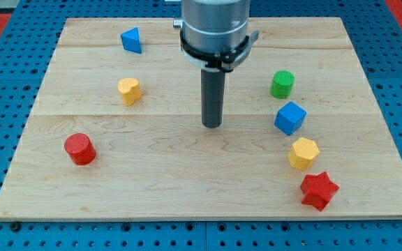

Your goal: Push the green star on top of the green circle

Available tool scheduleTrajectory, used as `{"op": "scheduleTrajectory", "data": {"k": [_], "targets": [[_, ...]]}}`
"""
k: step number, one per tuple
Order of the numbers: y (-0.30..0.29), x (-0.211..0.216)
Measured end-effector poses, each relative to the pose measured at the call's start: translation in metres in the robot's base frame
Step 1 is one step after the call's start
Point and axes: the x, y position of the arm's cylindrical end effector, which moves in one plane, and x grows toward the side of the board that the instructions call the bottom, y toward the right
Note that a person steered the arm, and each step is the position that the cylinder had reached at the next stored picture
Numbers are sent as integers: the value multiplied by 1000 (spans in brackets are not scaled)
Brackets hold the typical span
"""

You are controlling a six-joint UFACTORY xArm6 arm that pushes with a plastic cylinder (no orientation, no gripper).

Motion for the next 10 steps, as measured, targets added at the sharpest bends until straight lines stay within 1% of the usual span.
{"op": "scheduleTrajectory", "data": {"k": [1,2,3,4,5,6,7,8,9,10], "targets": [[-5,-47],[-27,-90],[-76,-125],[-86,-174],[-67,-206],[-12,-201],[25,-166],[50,-147],[28,-150],[20,-175]]}}
